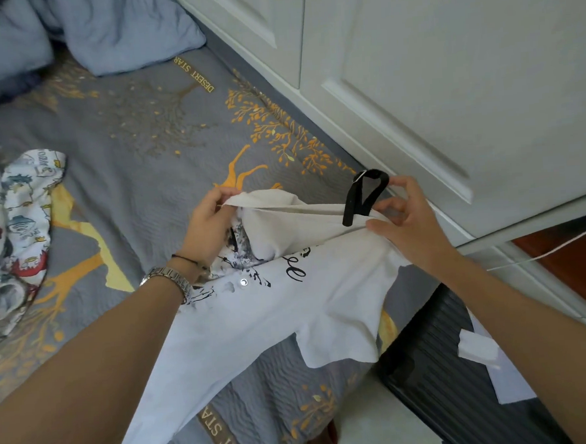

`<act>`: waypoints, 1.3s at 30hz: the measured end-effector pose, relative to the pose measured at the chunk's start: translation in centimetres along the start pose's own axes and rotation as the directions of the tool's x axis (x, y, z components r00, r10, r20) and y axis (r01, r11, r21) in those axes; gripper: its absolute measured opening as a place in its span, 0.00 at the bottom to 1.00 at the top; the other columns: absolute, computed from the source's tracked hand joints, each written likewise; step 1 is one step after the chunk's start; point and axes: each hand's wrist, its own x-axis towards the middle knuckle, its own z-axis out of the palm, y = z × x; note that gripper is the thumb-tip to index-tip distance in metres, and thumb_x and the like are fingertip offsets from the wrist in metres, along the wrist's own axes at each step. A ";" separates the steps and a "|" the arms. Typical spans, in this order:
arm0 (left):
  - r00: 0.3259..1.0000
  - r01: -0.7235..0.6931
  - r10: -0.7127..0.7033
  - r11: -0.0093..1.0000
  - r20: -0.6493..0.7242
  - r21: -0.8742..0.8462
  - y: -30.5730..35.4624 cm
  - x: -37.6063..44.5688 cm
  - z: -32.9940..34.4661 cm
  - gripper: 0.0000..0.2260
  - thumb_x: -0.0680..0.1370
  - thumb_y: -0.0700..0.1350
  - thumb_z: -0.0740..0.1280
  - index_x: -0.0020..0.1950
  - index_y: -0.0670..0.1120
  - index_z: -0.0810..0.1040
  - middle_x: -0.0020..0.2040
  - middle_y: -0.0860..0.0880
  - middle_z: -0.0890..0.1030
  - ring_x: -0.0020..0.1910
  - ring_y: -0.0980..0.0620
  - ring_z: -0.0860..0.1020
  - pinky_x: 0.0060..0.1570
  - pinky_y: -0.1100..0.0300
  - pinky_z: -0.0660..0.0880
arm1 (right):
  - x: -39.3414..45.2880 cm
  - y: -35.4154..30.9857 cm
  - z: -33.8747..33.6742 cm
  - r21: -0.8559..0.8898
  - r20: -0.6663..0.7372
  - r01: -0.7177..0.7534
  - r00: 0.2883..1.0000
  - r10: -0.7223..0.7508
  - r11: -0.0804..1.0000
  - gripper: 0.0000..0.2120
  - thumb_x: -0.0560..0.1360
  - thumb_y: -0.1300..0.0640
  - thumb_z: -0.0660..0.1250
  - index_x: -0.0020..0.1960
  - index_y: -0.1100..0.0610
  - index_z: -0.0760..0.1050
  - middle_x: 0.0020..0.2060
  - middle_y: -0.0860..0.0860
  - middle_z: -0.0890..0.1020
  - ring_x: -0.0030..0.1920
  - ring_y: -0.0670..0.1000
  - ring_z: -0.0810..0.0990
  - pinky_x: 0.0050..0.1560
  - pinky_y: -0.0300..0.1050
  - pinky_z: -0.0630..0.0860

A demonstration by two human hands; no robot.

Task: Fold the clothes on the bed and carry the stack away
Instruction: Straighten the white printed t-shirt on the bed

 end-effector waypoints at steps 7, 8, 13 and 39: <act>0.991 -0.115 0.115 0.993 -0.071 0.002 7.9 -1.6 -4.1 0.08 0.77 0.32 0.58 0.52 0.41 0.74 0.44 0.51 0.76 0.41 0.62 0.73 0.42 0.73 0.69 | 0.8 -7.1 0.0 -0.015 0.042 0.140 0.989 -0.139 0.990 0.28 0.70 0.72 0.68 0.55 0.43 0.67 0.38 0.49 0.79 0.33 0.36 0.78 0.37 0.28 0.73; 0.987 -0.139 0.141 0.990 -0.073 0.037 9.0 -1.9 -5.1 0.08 0.77 0.33 0.59 0.52 0.41 0.75 0.44 0.51 0.77 0.41 0.63 0.74 0.44 0.73 0.69 | 0.8 -8.3 0.0 -0.029 0.051 0.158 0.986 -0.156 0.987 0.28 0.70 0.71 0.68 0.54 0.41 0.67 0.38 0.48 0.79 0.31 0.35 0.77 0.36 0.27 0.71; 0.968 -0.200 0.231 0.946 -0.096 0.256 13.8 -3.8 -10.5 0.06 0.78 0.40 0.63 0.51 0.48 0.79 0.48 0.54 0.80 0.47 0.61 0.76 0.50 0.69 0.69 | 0.7 -14.9 -0.1 -0.058 0.168 0.232 0.961 -0.219 0.971 0.29 0.70 0.69 0.70 0.58 0.41 0.65 0.42 0.51 0.79 0.33 0.46 0.75 0.38 0.37 0.72; 0.730 -0.043 0.194 0.970 -0.655 0.240 28.7 -23.7 -27.7 0.06 0.67 0.47 0.76 0.41 0.49 0.83 0.34 0.53 0.81 0.34 0.60 0.76 0.34 0.66 0.72 | -2.8 -39.7 6.5 -0.015 0.398 0.724 0.637 -0.660 0.689 0.25 0.67 0.64 0.73 0.56 0.41 0.71 0.41 0.51 0.84 0.33 0.45 0.78 0.40 0.39 0.72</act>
